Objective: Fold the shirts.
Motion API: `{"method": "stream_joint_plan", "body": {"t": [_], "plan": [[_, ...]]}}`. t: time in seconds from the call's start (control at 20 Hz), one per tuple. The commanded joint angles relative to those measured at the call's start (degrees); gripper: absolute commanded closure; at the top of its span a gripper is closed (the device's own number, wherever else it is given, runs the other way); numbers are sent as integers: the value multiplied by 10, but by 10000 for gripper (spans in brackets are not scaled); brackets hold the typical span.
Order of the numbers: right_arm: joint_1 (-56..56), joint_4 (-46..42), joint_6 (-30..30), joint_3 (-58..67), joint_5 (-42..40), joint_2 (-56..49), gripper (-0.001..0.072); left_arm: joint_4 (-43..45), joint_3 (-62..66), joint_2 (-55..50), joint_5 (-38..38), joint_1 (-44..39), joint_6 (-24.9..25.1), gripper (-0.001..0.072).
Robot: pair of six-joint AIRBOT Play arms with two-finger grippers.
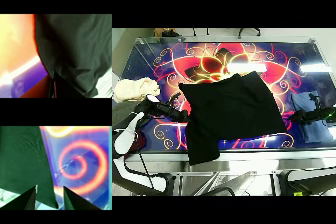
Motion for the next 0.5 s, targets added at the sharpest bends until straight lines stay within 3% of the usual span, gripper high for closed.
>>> {"method": "stream_joint_plan", "body": {"t": [0.0,0.45], "plan": [[1,-12,-3,0,-1,-10,320,-7,0,0,-7,1,12,692],[69,-9,1,-17,15,-49,325,-8,0,0,-16,4,3,692]]}}
